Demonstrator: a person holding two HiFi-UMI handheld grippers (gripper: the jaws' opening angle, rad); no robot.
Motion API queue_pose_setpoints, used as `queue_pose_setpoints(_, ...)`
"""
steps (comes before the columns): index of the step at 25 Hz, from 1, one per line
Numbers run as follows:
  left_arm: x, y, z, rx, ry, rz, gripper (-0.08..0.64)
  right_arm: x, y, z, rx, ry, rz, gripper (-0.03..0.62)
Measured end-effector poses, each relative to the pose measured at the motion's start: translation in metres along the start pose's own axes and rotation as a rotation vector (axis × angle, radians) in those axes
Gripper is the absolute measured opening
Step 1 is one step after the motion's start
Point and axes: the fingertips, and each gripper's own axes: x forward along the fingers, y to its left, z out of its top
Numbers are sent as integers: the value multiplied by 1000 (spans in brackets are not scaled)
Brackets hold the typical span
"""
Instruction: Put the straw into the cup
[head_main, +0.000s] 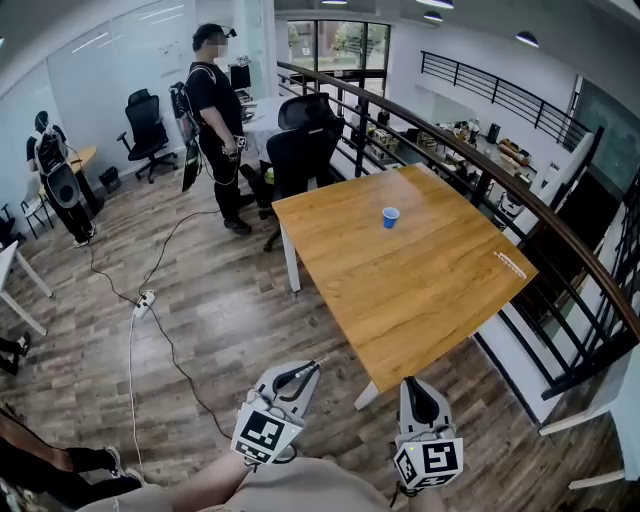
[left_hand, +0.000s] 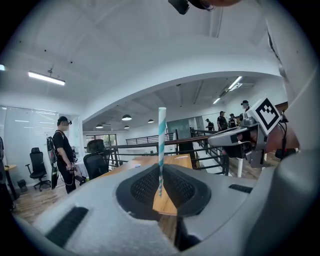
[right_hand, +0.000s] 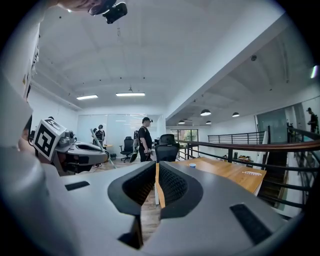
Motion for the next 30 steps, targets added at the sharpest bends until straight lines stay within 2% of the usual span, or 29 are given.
queue_pose_setpoints(7, 2, -10, 2, 25, -11, 16, 35, -10, -11, -5, 24, -29, 7, 31)
queue_pose_setpoints(13, 8, 0, 0, 36, -15, 51, 35, -10, -22, -18, 28, -21, 7, 31)
queue_pose_setpoints(17, 23, 1, 1, 29, -24, 45, 35, -4, -33, -20, 14, -23, -5, 31)
queue_pose_setpoints(24, 51, -1, -8, -31, -44, -1, 35, 24, -42, -23, 20, -49, 2, 31)
queue_pose_setpoints(30, 86, 33, -14, -53, -57, -10, 35, 76, -50, -24, 11, -50, 11, 31)
